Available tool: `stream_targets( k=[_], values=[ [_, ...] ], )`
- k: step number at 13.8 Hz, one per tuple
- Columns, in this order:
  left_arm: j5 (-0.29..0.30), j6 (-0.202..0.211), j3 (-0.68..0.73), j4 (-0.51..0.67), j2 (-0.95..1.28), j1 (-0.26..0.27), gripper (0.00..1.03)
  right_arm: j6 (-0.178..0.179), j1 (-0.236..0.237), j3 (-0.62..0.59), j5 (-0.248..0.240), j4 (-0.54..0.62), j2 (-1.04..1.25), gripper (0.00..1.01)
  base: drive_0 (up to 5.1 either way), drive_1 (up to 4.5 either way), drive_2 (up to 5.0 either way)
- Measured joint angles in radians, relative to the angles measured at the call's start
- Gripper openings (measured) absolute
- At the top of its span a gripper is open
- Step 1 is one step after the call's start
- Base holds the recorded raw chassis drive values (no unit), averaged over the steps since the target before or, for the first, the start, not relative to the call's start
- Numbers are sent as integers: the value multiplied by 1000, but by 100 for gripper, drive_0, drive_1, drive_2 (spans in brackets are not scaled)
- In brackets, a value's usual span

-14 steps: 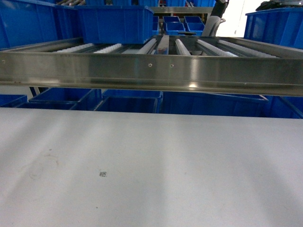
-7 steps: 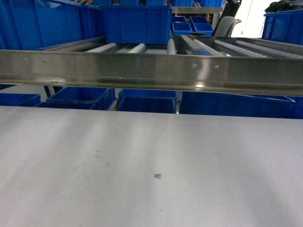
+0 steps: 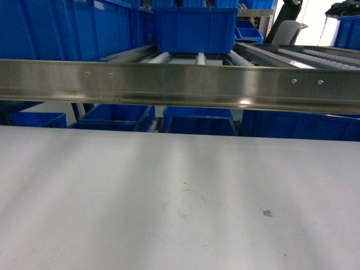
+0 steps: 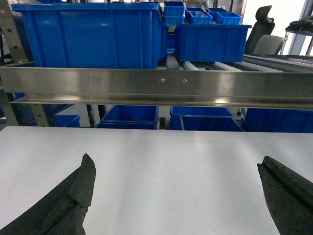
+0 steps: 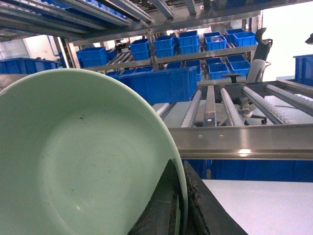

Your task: Place green bowl on second shelf with right arm

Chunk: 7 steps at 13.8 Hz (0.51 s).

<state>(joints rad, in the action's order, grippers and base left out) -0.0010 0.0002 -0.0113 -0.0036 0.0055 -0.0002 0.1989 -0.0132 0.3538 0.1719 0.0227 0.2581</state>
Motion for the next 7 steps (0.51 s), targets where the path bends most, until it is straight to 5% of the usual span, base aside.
stream_targets(
  k=[7],
  values=[
    [0,0,0,0,0,0,98,0,0,0,0,0,0,2,-500,235,235]
  ],
)
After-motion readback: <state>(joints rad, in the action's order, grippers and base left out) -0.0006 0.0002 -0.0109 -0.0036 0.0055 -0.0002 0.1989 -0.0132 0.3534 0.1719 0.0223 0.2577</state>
